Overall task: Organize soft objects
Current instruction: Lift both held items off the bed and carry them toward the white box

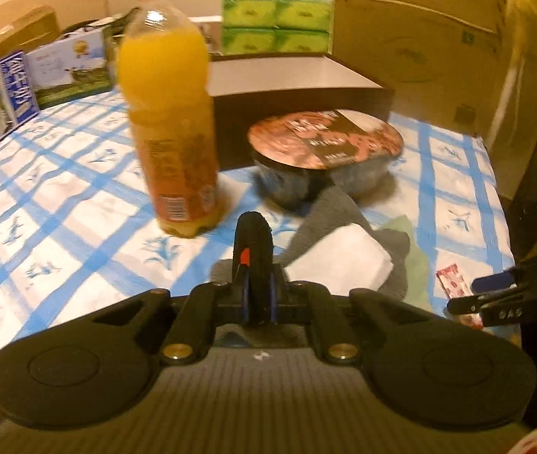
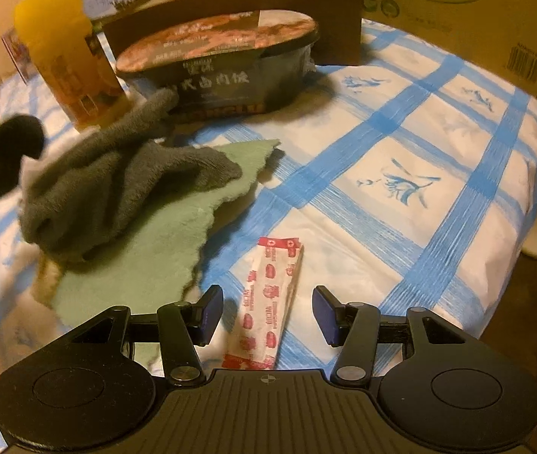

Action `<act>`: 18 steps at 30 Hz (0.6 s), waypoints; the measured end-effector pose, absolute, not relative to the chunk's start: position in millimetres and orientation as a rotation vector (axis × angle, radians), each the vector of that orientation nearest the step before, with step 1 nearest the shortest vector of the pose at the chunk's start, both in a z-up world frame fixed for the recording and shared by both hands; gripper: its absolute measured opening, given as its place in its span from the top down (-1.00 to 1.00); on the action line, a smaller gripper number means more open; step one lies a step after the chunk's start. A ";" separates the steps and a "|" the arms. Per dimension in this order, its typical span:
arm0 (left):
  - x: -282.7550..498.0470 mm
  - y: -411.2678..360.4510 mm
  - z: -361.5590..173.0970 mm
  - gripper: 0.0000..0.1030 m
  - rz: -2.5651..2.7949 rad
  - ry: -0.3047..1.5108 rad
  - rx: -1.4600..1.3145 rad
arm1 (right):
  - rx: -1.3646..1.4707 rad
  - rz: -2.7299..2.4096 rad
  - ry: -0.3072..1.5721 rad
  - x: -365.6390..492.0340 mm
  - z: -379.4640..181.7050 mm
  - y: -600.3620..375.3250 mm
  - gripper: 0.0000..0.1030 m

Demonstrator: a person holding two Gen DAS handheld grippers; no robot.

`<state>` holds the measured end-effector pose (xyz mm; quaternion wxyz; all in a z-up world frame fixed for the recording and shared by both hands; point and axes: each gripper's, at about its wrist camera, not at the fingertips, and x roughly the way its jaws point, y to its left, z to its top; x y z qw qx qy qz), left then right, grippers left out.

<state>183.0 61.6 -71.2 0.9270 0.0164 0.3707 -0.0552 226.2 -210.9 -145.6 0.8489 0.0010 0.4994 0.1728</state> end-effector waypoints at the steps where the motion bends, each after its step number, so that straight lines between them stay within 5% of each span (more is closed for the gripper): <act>1: 180.7 64.6 -69.0 0.83 -0.102 0.756 0.031 | -0.008 0.351 1.053 226.4 -148.2 -208.7 -0.02; 4: 174.6 71.5 -65.7 0.83 -0.069 0.751 0.021 | -0.062 0.325 1.030 223.8 -150.7 -199.8 -0.01; 9: 167.6 81.7 -67.8 0.83 -0.026 0.757 -0.003 | -0.133 0.330 0.999 216.2 -151.4 -184.8 0.38; 18: 161.4 91.6 -67.0 0.83 -0.004 0.752 -0.023 | 0.019 0.330 1.001 224.2 -137.9 -204.5 0.50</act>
